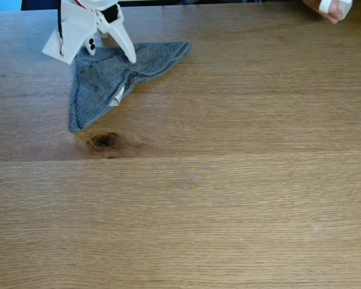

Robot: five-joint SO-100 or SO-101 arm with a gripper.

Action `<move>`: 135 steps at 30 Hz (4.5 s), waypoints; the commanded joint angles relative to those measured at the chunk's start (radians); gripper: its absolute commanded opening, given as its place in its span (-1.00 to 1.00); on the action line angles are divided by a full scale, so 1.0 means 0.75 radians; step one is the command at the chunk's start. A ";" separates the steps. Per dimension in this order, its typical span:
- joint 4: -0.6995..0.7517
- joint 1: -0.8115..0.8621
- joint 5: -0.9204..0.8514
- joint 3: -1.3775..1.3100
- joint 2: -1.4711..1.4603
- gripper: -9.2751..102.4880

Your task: Clean the area in front of the robot

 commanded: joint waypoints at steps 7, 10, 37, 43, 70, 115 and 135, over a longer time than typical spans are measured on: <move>-0.344 -0.035 -0.202 -0.121 -0.299 -0.19; -0.376 -0.074 -0.243 -0.121 -0.374 -0.37; 0.344 -0.569 0.162 -0.125 0.704 -0.84; 0.503 -1.088 0.143 -0.123 1.019 -0.84; -0.227 -1.356 0.049 -1.088 -0.389 -0.84; 0.004 -1.152 0.022 -1.145 -0.689 -0.84; -0.894 -1.233 -0.292 -1.532 -1.329 -0.84</move>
